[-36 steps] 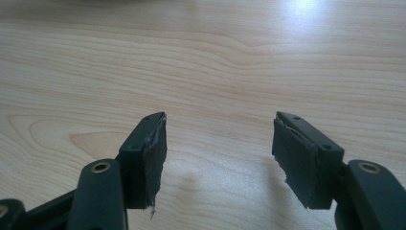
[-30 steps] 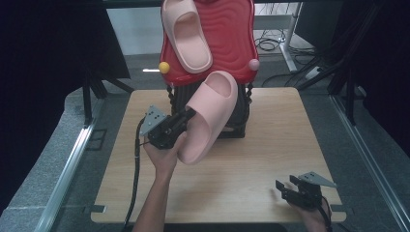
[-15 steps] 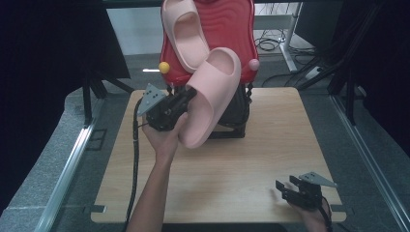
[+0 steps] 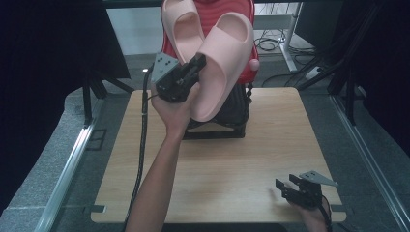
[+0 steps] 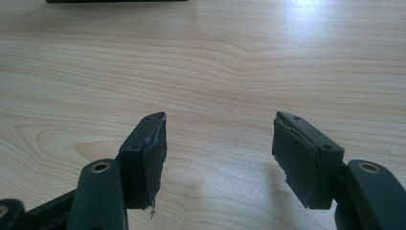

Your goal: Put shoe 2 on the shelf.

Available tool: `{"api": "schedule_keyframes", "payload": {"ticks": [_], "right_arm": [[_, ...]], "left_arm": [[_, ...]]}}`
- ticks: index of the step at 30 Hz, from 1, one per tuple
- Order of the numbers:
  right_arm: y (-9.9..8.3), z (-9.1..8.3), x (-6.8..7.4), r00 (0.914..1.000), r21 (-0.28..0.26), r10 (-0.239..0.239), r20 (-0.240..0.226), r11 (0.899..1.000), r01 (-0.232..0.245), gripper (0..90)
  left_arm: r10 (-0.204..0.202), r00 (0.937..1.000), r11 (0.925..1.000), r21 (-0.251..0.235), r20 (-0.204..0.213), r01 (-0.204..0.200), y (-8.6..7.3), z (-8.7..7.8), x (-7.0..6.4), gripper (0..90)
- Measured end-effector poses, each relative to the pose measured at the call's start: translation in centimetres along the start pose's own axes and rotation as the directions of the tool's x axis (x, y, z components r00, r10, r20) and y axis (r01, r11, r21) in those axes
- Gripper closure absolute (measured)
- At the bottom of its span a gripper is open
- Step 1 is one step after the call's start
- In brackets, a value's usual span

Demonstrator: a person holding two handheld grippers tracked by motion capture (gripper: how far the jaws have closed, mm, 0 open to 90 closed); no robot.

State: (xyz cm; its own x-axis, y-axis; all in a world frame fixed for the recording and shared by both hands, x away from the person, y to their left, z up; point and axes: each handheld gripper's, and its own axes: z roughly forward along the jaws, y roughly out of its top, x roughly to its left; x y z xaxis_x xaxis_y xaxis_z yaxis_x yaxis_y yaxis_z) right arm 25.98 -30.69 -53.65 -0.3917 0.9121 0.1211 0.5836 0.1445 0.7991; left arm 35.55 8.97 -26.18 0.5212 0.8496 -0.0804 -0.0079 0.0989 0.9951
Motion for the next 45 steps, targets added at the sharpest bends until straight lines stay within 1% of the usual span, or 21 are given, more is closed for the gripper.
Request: {"api": "schedule_keyframes", "payload": {"ticks": [3, 5, 8, 13, 16, 19, 22, 24, 26, 29, 32, 34, 38, 41, 43, 45], "right_arm": [[-0.2, 0.0, -0.1, 1.0, 0.009, 0.0, -0.001, 1.0, 0.0, 36.8], [-0.3, 0.0, -0.3, 1.0, 0.009, 0.004, 0.001, 1.0, -0.004, 36.8], [-0.3, -0.1, -0.4, 1.0, 0.003, 0.002, 0.007, 1.0, -0.002, 36.8], [-0.4, -0.4, -0.4, 1.0, -0.002, 0.002, 0.008, 1.0, -0.002, 36.8], [-0.5, -0.4, -0.4, 1.0, 0.0, 0.0, 0.004, 1.0, 0.0, 36.8], [-0.5, -0.5, -0.3, 1.0, -0.005, -0.003, 0.002, 1.0, 0.003, 36.9], [-0.6, -0.6, -0.3, 1.0, -0.004, -0.002, -0.001, 1.0, 0.002, 36.8], [-0.6, -0.7, -0.4, 1.0, -0.007, 0.001, -0.002, 1.0, -0.001, 36.8], [-0.6, -0.8, -0.5, 1.0, -0.012, 0.004, -0.001, 1.0, -0.004, 36.9], [-0.5, -0.9, -0.6, 1.0, -0.012, 0.007, -0.002, 1.0, -0.007, 36.8], [-0.6, -1.0, -0.5, 1.0, -0.015, 0.007, -0.003, 1.0, -0.008, 36.8], [-0.6, -1.1, -0.6, 0.9999, -0.015, 0.012, -0.002, 1.0, -0.012, 36.8], [-0.6, -1.1, -0.9, 0.9997, -0.016, 0.023, 0.001, 1.0, -0.023, 36.8], [-0.6, -1.2, -0.9, 0.9998, -0.018, 0.022, 0.0, 1.0, -0.022, 36.9], [-0.6, -1.2, -0.9, 0.9998, -0.02, 0.019, 0.0, 1.0, -0.019, 36.9], [-0.6, -1.2, -0.9, 0.9998, -0.02, 0.018, -0.001, 1.0, -0.018, 36.9]], "left_arm": [[-0.001, 1.0, 1.0, 0.007, -0.001, 0.001, 0.8, 1.2, -0.1, 83.9], [0.007, 0.9999, 0.9999, 0.014, -0.008, -0.007, 1.3, 2.0, -0.2, 83.9], [0.017, 0.9997, 0.9998, 0.008, -0.016, -0.017, 2.0, 2.9, -0.3, 83.9], [0.007, 0.9997, 0.9999, 0.015, -0.022, -0.006, 3.2, 4.6, -0.2, 83.9], [0.013, 0.999, 0.9998, 0.018, -0.043, -0.012, 3.9, 5.6, -0.1, 83.9], [0.008, 0.9977, 0.9998, 0.02, -0.067, -0.007, 4.5, 6.8, 0.0, 83.9], [0.031, 0.9952, 0.9991, 0.031, -0.092, -0.028, 5.1, 8.1, -0.1, 83.9], [0.031, 0.9944, 0.9989, 0.037, -0.101, -0.028, 5.4, 8.9, -0.2, 83.8], [0.03, 0.9932, 0.9987, 0.045, -0.113, -0.026, 5.6, 9.8, -0.2, 83.9], [0.011, 0.9914, 0.9984, 0.056, -0.13, -0.003, 5.5, 11.2, -0.1, 83.8], [0.01, 0.9864, 0.9974, 0.072, -0.164, 0.002, 5.2, 12.5, 0.1, 83.8], [0.01, 0.9832, 0.997, 0.077, -0.182, 0.004, 5.1, 13.2, 0.3, 83.8], [0.003, 0.9788, 0.9963, 0.085, -0.205, 0.015, 4.9, 14.4, 0.4, 83.7], [0.009, 0.9761, 0.996, 0.089, -0.217, 0.01, 4.9, 15.0, 0.3, 83.7], [0.008, 0.9743, 0.9965, 0.083, -0.225, 0.011, 4.8, 15.4, 0.1, 83.7], [0.022, 0.9713, 0.9958, 0.091, -0.237, -0.001, 4.5, 15.8, -0.1, 83.7]]}}
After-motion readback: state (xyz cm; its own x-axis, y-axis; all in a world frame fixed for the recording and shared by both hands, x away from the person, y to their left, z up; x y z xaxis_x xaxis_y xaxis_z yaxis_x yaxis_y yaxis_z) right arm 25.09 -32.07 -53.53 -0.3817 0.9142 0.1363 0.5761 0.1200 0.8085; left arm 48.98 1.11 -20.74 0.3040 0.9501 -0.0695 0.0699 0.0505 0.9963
